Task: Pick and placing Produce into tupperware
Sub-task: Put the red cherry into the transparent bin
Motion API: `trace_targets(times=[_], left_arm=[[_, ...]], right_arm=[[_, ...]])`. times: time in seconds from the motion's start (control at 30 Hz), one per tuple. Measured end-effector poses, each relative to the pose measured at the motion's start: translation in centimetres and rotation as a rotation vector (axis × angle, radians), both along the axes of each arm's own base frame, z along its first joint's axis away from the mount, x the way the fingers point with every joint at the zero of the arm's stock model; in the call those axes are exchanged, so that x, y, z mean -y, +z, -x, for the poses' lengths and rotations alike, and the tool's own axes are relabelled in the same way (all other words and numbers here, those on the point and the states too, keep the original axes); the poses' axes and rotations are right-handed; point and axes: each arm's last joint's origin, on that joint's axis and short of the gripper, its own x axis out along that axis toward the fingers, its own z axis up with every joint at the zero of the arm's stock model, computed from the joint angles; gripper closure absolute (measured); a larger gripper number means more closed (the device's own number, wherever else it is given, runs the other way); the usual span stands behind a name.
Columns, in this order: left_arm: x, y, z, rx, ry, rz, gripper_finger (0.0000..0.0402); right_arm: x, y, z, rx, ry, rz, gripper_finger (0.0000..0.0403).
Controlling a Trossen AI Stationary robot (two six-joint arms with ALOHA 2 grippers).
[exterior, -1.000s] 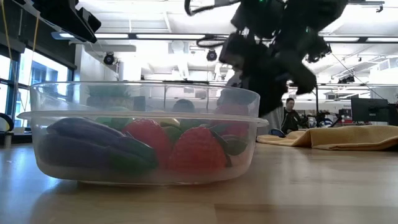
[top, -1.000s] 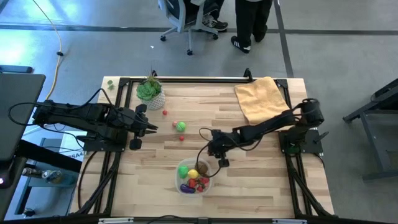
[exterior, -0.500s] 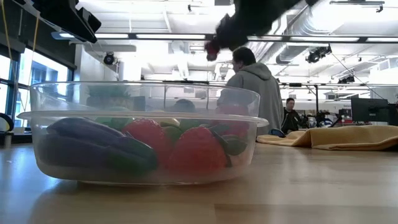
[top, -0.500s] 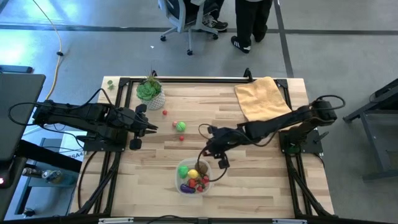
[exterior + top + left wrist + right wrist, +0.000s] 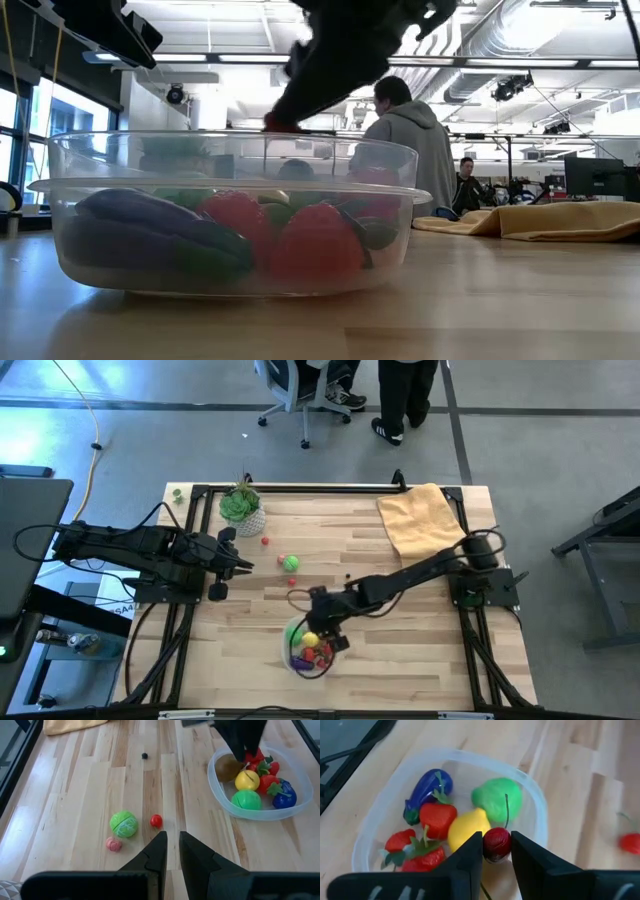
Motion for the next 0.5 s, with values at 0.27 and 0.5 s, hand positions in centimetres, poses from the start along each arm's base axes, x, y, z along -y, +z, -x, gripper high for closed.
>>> trace_targets(times=[0.27, 0.5], left_arm=[[0.0, 0.0, 0.0, 0.000, 0.000, 0.000, 0.0362], [0.0, 0.0, 0.0, 0.000, 0.000, 0.000, 0.0362]], right_arm=[[-0.9, -2.0, -2.7, -0.108, 0.053, 0.003, 0.0320], [-1.0, -2.9, -2.8, -0.131, 0.055, 0.004, 0.0320]])
